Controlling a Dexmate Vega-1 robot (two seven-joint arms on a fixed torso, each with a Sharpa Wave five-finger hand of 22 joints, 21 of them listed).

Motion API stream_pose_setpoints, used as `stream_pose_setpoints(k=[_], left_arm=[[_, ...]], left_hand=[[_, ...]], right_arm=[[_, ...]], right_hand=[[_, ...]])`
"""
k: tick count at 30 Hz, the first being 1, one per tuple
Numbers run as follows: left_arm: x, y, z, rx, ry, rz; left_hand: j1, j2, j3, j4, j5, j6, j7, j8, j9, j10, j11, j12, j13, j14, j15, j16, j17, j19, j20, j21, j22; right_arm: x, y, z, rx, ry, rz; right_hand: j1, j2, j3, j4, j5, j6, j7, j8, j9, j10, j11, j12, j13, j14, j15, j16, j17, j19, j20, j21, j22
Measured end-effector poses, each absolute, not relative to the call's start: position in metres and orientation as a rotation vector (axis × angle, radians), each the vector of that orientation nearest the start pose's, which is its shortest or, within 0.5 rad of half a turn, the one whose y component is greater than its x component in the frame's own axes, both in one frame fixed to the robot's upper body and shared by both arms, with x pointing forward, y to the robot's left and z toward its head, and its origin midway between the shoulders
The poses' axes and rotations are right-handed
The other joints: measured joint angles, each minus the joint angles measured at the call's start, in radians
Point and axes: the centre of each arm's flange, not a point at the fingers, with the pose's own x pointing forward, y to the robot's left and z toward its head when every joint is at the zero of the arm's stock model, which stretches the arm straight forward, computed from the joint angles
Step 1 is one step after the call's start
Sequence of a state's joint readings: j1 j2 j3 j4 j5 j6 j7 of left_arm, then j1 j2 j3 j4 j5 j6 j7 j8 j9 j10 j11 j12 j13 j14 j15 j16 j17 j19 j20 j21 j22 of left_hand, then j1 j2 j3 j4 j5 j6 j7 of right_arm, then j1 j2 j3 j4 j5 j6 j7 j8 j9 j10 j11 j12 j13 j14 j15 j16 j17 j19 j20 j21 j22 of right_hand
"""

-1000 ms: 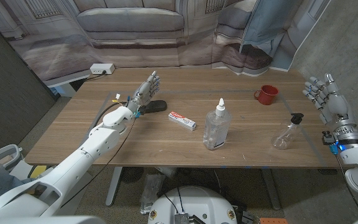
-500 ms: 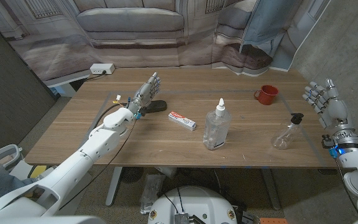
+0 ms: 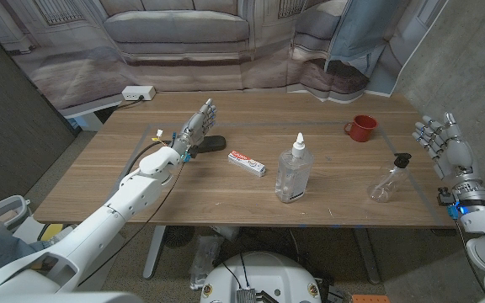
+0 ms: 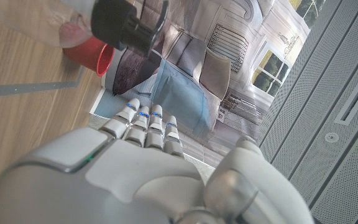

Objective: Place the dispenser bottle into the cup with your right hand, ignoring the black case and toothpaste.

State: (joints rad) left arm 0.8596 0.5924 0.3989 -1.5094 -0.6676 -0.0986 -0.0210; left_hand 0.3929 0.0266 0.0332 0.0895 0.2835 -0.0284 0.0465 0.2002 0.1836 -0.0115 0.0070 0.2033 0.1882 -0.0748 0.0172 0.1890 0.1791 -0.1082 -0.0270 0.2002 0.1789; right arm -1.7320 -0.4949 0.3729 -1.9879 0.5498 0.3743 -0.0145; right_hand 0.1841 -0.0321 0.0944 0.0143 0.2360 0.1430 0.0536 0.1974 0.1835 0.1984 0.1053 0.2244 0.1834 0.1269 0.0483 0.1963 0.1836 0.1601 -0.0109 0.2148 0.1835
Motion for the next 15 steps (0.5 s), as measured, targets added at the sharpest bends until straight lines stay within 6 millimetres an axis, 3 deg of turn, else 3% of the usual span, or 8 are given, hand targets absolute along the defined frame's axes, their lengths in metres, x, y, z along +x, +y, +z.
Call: stream_pose_setpoints(k=[15], left_arm=[[0.635,0.253,-0.006,0.037,-0.515,-0.321]], left_hand=[[0.0,0.0,-0.004,0.004,0.0,0.0,0.0,0.0,0.0,0.0,0.0,0.0,0.0,0.0,0.0,0.0,0.0,-0.004,0.004,0.0,0.0]], right_arm=[[0.402,-0.443,-0.105,-0.045,-0.74,-0.13]], right_hand=[[0.01,0.01,0.001,-0.005,0.0,0.004,-0.004,0.0,0.0,0.0,0.0,0.0,0.0,0.005,0.006,0.0,0.0,0.0,0.0,-0.004,0.0]])
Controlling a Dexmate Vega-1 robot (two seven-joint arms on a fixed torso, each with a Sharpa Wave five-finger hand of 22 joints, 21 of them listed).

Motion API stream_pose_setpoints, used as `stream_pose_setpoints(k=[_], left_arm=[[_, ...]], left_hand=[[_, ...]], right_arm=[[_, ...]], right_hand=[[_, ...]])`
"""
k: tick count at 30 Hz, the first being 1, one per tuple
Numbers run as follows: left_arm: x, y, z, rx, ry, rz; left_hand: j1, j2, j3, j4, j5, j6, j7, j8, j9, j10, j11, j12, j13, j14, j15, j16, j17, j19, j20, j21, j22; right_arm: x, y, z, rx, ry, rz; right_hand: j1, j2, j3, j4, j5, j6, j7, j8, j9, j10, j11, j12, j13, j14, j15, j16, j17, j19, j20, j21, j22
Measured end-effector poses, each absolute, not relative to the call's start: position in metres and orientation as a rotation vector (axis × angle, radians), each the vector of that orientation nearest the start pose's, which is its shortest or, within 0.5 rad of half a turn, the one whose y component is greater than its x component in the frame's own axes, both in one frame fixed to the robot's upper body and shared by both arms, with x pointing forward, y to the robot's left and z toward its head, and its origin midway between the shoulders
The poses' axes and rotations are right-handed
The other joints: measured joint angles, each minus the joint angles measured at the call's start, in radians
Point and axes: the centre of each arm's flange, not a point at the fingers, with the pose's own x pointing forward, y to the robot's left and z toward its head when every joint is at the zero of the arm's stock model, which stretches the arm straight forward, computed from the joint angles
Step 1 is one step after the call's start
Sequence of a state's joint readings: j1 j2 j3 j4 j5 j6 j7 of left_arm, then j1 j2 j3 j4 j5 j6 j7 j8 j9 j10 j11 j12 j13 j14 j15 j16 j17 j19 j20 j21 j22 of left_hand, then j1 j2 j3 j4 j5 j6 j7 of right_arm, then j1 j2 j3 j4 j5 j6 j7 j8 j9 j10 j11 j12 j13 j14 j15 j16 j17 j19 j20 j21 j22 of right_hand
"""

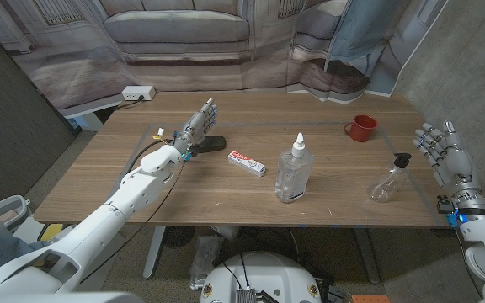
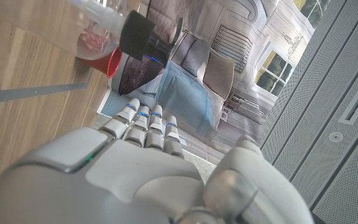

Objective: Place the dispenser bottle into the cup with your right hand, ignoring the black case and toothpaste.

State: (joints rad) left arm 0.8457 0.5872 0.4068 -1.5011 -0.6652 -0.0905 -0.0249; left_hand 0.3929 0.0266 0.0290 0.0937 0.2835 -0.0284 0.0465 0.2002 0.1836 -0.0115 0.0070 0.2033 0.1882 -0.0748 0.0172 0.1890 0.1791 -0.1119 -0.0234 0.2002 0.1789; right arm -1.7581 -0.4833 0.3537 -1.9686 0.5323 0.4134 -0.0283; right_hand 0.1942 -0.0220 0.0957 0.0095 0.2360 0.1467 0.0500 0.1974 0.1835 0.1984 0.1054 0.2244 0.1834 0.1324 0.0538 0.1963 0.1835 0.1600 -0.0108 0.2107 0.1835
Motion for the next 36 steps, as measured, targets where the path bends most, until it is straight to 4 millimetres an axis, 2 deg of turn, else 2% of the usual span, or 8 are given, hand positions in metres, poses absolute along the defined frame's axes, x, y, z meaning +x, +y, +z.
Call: stream_pose_setpoints(k=[3,17,24,36], left_arm=[[0.635,0.253,-0.006,0.039,-0.515,-0.322],[0.634,0.249,-0.002,0.046,-0.517,-0.323],[0.632,0.249,-0.001,0.052,-0.514,-0.323],[0.635,0.246,0.007,0.068,-0.511,-0.333]], left_hand=[[0.0,0.0,-0.003,-0.003,0.0,0.0,0.0,0.0,0.0,0.0,0.0,0.0,0.0,0.0,0.0,0.0,0.0,0.0,0.0,0.0,0.0],[0.004,0.004,-0.004,-0.004,0.0,0.0,0.0,0.0,0.0,0.0,0.0,0.0,0.0,0.0,0.0,0.0,0.0,0.0,0.0,0.0,0.0],[0.004,0.004,-0.004,-0.004,0.0,0.0,0.0,0.0,0.0,-0.003,-0.003,0.0,0.0,0.0,0.0,0.0,0.0,0.0,0.0,0.0,0.0],[0.004,0.004,-0.004,-0.004,0.0,0.0,0.0,0.0,0.0,-0.004,-0.004,0.0,0.0,0.0,0.0,0.0,0.0,-0.005,0.005,0.0,0.0]], right_arm=[[0.401,-0.442,-0.108,-0.049,-0.736,-0.134],[0.401,-0.438,-0.119,-0.079,-0.716,-0.152],[0.401,-0.436,-0.124,-0.107,-0.719,-0.163],[0.398,-0.428,-0.129,-0.201,-0.727,-0.203]], right_hand=[[0.006,-0.006,0.001,-0.001,0.0,0.004,-0.004,0.0,0.0,0.0,0.0,0.0,0.0,0.0,0.0,0.0,0.0,0.0,0.0,0.0,0.0],[0.03,0.007,0.009,-0.015,0.0,0.004,-0.004,0.0,0.0,0.005,-0.006,0.0,0.0,0.0,0.0,-0.005,0.0,0.0,0.0,0.0,0.0],[0.07,-0.007,0.015,-0.045,0.0,0.009,-0.009,0.0,0.0,0.005,-0.005,0.0,0.0,-0.004,-0.004,-0.005,-0.002,-0.011,0.011,-0.008,0.0],[0.115,-0.031,0.013,-0.075,0.009,-0.004,-0.022,0.0,0.0,-0.003,-0.006,-0.008,0.0,-0.013,-0.005,-0.012,-0.002,-0.022,0.022,-0.011,-0.002]])
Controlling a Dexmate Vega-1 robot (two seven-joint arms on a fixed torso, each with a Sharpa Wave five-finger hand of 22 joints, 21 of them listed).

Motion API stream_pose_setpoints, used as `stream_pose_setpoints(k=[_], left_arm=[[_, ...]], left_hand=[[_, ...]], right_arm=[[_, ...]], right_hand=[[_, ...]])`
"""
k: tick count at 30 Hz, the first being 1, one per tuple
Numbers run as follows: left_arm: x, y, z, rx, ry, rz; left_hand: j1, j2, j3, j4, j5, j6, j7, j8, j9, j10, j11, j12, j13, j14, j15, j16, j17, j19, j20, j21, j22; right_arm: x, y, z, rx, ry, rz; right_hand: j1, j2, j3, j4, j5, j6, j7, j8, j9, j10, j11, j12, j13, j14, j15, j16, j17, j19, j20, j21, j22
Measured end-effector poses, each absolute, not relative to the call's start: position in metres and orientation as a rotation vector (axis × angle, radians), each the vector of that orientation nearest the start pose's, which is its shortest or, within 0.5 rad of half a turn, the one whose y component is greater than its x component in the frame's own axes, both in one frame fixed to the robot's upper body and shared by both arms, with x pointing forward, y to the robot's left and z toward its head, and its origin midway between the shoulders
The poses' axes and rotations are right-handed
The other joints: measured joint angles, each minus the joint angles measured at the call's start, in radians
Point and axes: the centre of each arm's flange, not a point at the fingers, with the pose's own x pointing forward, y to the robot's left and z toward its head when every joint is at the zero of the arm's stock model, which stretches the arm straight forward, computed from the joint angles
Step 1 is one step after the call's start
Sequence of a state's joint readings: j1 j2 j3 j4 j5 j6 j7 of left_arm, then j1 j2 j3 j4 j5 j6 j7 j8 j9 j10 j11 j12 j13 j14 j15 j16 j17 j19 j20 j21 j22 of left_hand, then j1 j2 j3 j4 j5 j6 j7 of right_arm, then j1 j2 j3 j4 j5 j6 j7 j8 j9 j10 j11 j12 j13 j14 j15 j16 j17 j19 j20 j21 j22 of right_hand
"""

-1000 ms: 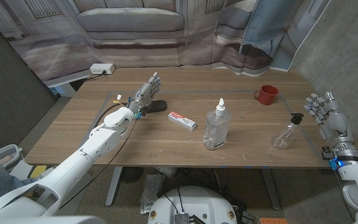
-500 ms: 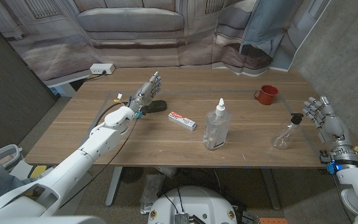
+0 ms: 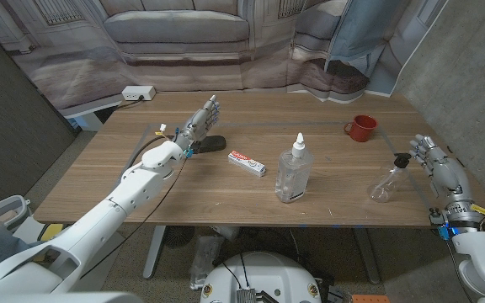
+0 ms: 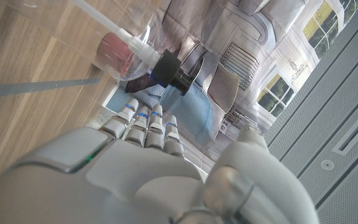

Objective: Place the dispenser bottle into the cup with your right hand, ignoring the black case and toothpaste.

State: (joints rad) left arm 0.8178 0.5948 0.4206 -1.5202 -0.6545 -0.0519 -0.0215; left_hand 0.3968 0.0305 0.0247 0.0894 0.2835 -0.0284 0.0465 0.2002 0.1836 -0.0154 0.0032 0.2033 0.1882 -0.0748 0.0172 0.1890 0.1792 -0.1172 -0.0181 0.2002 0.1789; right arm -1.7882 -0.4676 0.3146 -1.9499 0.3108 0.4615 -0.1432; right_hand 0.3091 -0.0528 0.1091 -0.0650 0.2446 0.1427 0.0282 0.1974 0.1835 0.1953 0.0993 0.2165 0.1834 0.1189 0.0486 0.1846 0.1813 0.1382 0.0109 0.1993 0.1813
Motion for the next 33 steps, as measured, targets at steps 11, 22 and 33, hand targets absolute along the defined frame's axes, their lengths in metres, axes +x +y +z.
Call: stream_pose_setpoints(k=[11,22,33], left_arm=[[0.638,0.242,0.01,0.075,-0.507,-0.347],[0.639,0.239,0.009,0.081,-0.502,-0.353],[0.638,0.237,0.009,0.082,-0.505,-0.353]], left_hand=[[0.0,0.0,-0.003,0.003,0.0,0.0,0.0,0.0,0.0,0.0,0.0,0.0,0.0,-0.005,-0.005,0.0,0.0,0.0,0.0,0.0,0.0],[0.0,0.0,-0.007,-0.001,0.0,0.0,0.0,0.0,0.0,0.0,0.0,0.0,0.0,-0.005,-0.005,0.0,0.0,0.0,0.0,0.0,0.0],[0.0,0.0,-0.01,0.001,0.0,0.0,0.0,0.0,0.0,0.0,0.0,0.0,0.0,-0.011,0.0,0.0,0.0,0.0,0.0,0.0,0.0]], right_arm=[[0.393,-0.418,-0.131,-0.261,-0.742,-0.234],[0.387,-0.408,-0.128,-0.331,-0.754,-0.255],[0.389,-0.405,-0.131,-0.405,-0.741,-0.298]], right_hand=[[0.044,-0.034,0.0,-0.036,0.026,0.004,-0.032,0.0,0.0,-0.019,-0.026,-0.008,0.0,-0.023,-0.013,-0.004,0.0,-0.015,0.015,-0.004,0.0],[0.064,-0.043,-0.004,-0.048,0.041,-0.007,-0.043,0.0,0.0,-0.04,-0.015,-0.013,0.0,-0.051,0.003,-0.008,0.0,-0.039,0.032,-0.012,0.0],[0.075,-0.054,-0.01,-0.054,0.055,-0.049,-0.048,-0.012,0.005,-0.061,-0.013,-0.019,0.0,-0.08,0.009,-0.009,0.003,-0.05,0.043,-0.012,0.0]])
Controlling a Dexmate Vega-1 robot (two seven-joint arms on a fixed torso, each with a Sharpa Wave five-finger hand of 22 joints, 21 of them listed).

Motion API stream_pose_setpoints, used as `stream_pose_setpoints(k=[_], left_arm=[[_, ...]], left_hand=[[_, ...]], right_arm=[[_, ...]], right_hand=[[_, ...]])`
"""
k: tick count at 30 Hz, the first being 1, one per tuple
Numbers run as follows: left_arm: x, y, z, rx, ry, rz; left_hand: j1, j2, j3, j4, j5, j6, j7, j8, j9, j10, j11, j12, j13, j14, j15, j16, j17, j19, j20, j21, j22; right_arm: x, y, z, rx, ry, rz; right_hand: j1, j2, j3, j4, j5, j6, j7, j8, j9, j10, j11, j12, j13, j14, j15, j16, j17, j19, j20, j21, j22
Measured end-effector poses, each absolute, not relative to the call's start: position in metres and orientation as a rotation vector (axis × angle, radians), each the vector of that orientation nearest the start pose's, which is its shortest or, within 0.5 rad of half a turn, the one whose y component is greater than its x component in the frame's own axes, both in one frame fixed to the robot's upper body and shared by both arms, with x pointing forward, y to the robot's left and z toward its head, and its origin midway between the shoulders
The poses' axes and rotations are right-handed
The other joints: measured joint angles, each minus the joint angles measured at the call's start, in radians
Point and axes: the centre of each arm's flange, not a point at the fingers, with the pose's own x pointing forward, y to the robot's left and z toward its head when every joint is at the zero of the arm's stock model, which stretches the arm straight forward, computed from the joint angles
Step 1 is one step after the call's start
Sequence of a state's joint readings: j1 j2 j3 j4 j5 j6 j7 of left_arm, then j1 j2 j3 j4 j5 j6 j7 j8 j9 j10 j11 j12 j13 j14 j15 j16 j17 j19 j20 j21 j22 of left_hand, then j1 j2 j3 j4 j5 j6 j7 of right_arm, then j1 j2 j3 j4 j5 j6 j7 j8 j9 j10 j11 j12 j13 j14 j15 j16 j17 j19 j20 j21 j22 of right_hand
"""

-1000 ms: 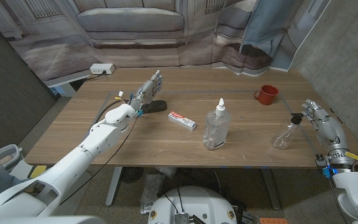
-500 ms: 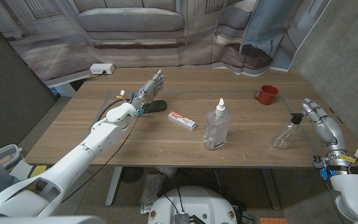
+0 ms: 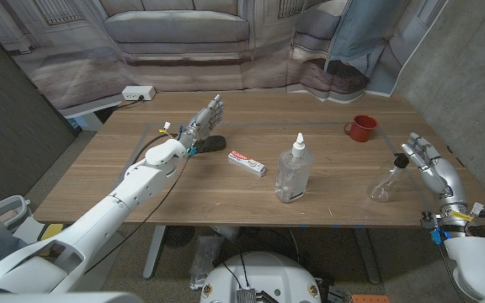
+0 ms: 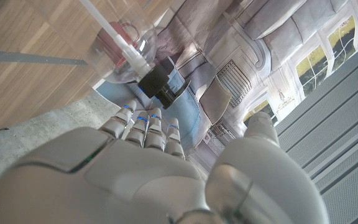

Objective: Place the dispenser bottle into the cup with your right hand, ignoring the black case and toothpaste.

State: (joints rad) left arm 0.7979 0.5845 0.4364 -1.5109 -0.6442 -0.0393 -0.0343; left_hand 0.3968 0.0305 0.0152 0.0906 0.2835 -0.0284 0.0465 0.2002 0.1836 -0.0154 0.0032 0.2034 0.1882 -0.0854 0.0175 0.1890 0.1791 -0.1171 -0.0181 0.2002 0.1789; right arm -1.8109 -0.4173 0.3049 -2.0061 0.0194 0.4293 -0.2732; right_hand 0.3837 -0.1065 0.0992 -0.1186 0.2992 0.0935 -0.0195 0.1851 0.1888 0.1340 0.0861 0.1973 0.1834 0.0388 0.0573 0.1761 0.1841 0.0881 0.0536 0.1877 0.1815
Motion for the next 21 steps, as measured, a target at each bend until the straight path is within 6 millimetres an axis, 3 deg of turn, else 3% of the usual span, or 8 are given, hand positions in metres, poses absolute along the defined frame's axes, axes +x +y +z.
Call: stream_pose_setpoints(k=[5,9,18,21], left_arm=[[0.637,0.236,0.009,0.08,-0.51,-0.35],[0.636,0.237,0.009,0.077,-0.515,-0.348],[0.633,0.238,0.011,0.072,-0.53,-0.341],[0.632,0.238,0.012,0.072,-0.535,-0.338]], left_hand=[[0.0,0.0,0.0,0.0,0.0,0.0,0.0,0.0,0.0,0.0,0.0,0.0,0.0,0.0,0.0,0.0,0.0,0.0,0.0,0.0,0.0],[0.0,0.0,0.0,0.0,0.0,0.0,0.0,0.0,0.0,0.0,0.0,0.0,0.0,0.0,0.0,0.0,0.0,0.0,0.0,0.0,0.0],[0.0,0.0,0.0,0.0,0.0,0.0,0.0,-0.004,0.0,0.0,0.0,0.0,0.0,0.0,0.0,0.0,0.0,0.0,0.0,0.0,0.0],[0.0,0.0,0.0,0.0,0.0,0.0,0.0,-0.004,0.0,0.0,0.0,0.0,0.0,0.0,0.0,0.0,0.0,0.0,0.0,0.0,0.0]], right_arm=[[0.39,-0.403,-0.134,-0.429,-0.733,-0.318],[0.391,-0.403,-0.136,-0.448,-0.725,-0.335],[0.393,-0.401,-0.141,-0.487,-0.71,-0.372],[0.393,-0.4,-0.142,-0.497,-0.71,-0.384]], right_hand=[[0.004,-0.004,-0.003,-0.003,0.01,-0.026,0.002,-0.004,0.0,-0.022,0.002,0.0,0.0,-0.036,0.011,0.0,0.0,-0.014,0.014,0.0,0.0],[0.004,-0.004,-0.006,-0.005,0.017,-0.036,0.012,-0.004,0.0,-0.039,0.008,-0.006,0.004,-0.061,0.025,-0.007,0.0,-0.025,0.011,0.0,0.0],[0.004,-0.004,-0.023,0.002,0.031,-0.094,0.07,-0.008,0.0,-0.09,0.051,-0.006,0.005,-0.085,0.058,0.002,0.0,-0.048,0.024,0.0,0.0],[0.004,-0.004,-0.023,0.002,0.038,-0.105,0.07,-0.008,0.0,-0.094,0.055,-0.006,0.005,-0.089,0.061,0.002,0.0,-0.05,0.036,0.0,0.0]])
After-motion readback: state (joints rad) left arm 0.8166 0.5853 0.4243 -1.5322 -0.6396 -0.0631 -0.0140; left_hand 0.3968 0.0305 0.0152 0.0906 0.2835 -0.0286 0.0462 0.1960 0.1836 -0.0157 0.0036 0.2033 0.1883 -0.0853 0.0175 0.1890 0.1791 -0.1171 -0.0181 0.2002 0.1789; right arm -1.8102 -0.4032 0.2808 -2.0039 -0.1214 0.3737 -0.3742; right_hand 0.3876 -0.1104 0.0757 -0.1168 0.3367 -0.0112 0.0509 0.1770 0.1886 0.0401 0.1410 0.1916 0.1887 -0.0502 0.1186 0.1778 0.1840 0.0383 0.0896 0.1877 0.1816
